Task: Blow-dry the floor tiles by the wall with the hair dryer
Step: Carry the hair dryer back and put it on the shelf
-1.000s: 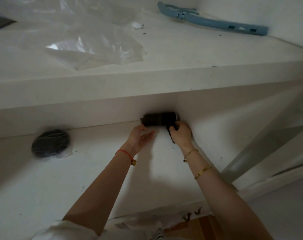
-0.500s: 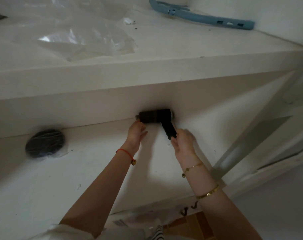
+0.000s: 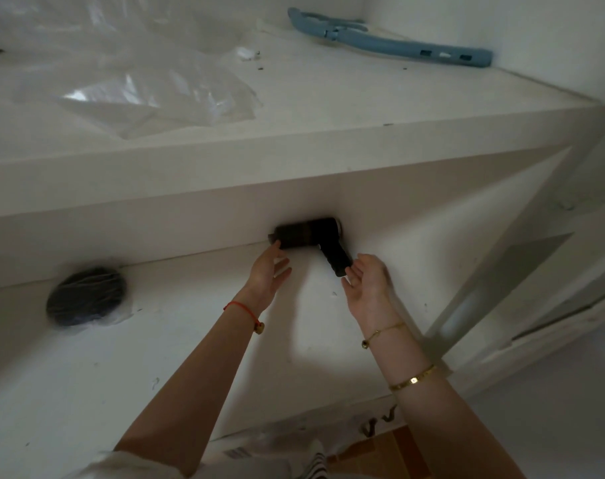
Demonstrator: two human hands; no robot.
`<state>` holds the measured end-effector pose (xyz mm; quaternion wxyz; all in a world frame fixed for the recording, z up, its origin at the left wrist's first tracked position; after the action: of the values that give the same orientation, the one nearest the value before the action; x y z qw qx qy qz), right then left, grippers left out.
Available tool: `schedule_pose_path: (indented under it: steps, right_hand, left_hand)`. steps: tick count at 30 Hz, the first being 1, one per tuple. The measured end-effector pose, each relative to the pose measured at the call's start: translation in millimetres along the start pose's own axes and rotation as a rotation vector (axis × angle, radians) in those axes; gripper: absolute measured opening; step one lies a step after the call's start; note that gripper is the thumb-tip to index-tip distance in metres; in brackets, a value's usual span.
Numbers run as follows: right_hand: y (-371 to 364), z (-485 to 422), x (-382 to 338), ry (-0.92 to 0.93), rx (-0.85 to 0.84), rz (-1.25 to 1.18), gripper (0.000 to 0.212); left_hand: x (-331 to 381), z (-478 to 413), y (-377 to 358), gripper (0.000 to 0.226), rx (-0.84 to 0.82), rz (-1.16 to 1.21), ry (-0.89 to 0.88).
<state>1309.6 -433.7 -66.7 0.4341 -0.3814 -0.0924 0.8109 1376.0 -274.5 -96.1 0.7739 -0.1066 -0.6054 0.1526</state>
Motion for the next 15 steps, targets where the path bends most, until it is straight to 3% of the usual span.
schedule_pose_path:
  steps: [4, 15]
  right_hand:
    - [-2.6, 4.6, 1.2, -0.035, -0.027, -0.049, 0.043]
    - [-0.6, 9.6, -0.3, -0.031, -0.035, -0.009, 0.043]
  left_hand:
    - [0.0, -1.3, 3.1, 0.044, -0.001, -0.003, -0.053]
    - [2.8, 0.3, 2.2, 0.048, -0.073, -0.042, -0.052]
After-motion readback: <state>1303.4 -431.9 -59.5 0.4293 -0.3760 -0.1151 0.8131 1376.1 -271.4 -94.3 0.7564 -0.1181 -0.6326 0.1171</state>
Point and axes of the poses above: each hand's wrist, its own z-axis away from the middle knuckle, its own y-axis out of the back of the hand, x = y × z, the point moved 3 cm from there along -z, towards the middle knuckle, and after that the axes turned 13 degrees about -y, right-handed, at the moved point
